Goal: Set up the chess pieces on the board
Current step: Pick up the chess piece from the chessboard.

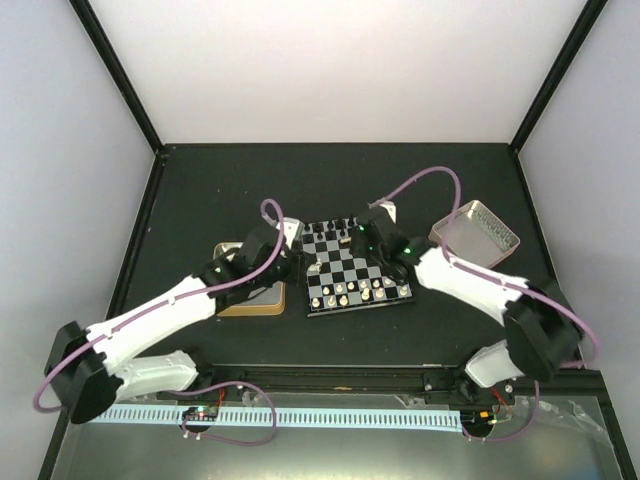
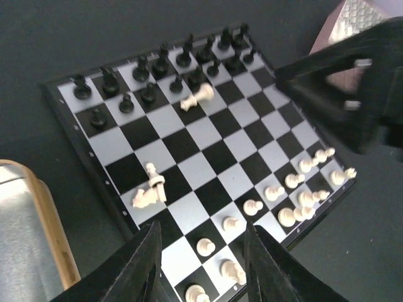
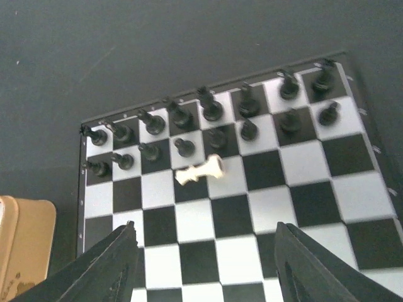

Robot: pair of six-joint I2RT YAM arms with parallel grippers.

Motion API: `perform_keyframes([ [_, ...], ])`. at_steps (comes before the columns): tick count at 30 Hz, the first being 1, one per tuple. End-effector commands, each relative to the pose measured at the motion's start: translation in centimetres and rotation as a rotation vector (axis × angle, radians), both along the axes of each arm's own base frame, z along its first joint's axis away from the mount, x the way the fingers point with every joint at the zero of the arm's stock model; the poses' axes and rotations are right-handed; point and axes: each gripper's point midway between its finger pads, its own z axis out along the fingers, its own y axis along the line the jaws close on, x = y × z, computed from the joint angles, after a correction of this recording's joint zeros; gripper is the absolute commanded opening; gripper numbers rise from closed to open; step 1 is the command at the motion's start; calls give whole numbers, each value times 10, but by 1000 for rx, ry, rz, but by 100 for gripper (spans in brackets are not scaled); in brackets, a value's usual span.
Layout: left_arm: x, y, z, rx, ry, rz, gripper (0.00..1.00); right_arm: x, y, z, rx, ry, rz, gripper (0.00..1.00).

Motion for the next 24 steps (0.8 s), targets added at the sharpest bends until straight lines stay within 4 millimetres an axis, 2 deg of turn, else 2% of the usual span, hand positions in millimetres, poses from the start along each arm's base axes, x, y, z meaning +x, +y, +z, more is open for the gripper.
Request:
perform_keyframes([
  [1, 6, 24, 24, -60, -116, 108, 39, 28, 23, -7, -17, 37, -1, 59],
  [2, 5, 27, 27, -69, -129, 114, 40, 32, 24, -18, -38, 57, -10, 58],
  [9, -3, 41, 28, -83, -156, 130, 42, 54, 27, -51, -117, 123, -85, 49],
  [16, -7, 42, 24, -79, -155, 115, 42, 68, 27, -69, -171, 149, -129, 44],
  [24, -9, 44, 22, -75, -151, 109, 42, 74, 23, -87, -216, 180, -170, 40],
])
